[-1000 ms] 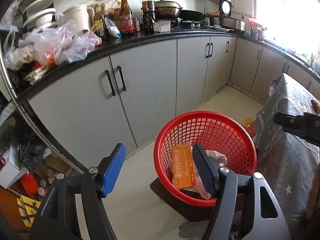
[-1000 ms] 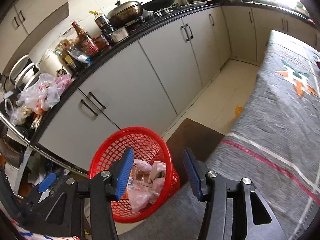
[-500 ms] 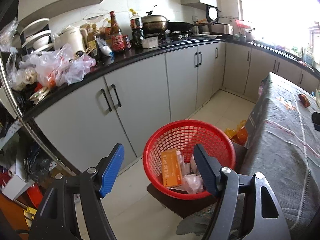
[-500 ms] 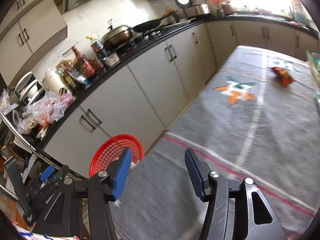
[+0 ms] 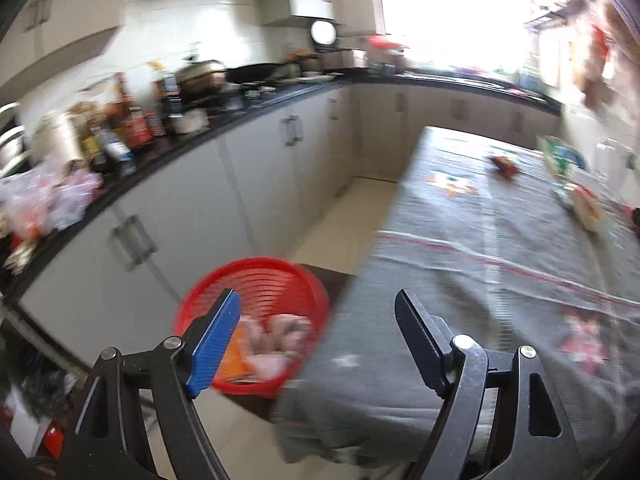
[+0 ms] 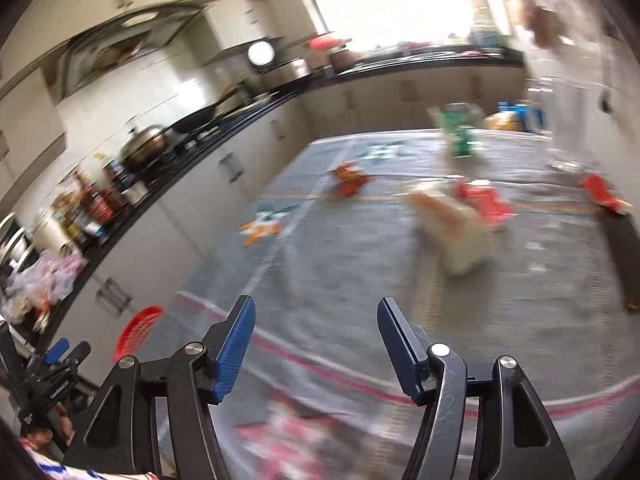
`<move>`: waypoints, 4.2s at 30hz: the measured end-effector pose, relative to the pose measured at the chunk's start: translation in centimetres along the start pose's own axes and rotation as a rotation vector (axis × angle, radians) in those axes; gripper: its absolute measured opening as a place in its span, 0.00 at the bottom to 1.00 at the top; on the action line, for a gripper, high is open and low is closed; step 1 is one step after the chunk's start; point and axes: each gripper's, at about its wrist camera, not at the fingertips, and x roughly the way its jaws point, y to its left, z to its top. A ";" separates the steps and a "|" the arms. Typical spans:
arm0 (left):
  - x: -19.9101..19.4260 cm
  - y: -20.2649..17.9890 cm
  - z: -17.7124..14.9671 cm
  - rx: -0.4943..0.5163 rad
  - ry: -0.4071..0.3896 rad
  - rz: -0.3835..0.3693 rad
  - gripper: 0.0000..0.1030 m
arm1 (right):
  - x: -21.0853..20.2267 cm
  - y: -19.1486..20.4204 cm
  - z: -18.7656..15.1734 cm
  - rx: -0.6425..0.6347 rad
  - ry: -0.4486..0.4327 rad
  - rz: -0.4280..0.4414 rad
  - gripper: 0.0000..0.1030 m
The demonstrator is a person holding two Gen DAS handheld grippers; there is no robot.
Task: Collect trash
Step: 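Move both tools back over the table toward the wrappers, then grasp the red snack wrapper with right gripper while left gripper grasps white printed bag, then lift the red wrapper and white printed bag off the table with both grippers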
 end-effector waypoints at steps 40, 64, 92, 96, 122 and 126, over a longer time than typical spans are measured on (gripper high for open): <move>7.5 -23.9 8.6 0.177 0.146 -0.585 0.76 | 10.7 -14.9 9.1 0.108 0.072 -0.245 0.17; 18.9 -40.9 11.6 0.099 0.468 -0.649 0.64 | 4.0 -19.4 4.9 0.294 -0.035 -0.101 0.16; 4.0 -19.8 4.8 0.058 0.185 -0.537 0.55 | 5.1 -17.7 4.0 0.270 -0.012 0.023 0.16; 3.7 -16.8 3.4 0.021 0.157 -0.454 0.55 | 5.2 -16.8 3.9 0.263 -0.001 -0.002 0.16; -0.2 -8.3 0.3 0.008 -0.010 -0.312 0.55 | -3.1 4.1 -6.8 -0.251 -0.156 -0.198 0.16; -0.1 -8.2 0.0 -0.001 -0.004 -0.316 0.55 | -3.2 5.6 -7.5 -0.297 -0.157 -0.193 0.16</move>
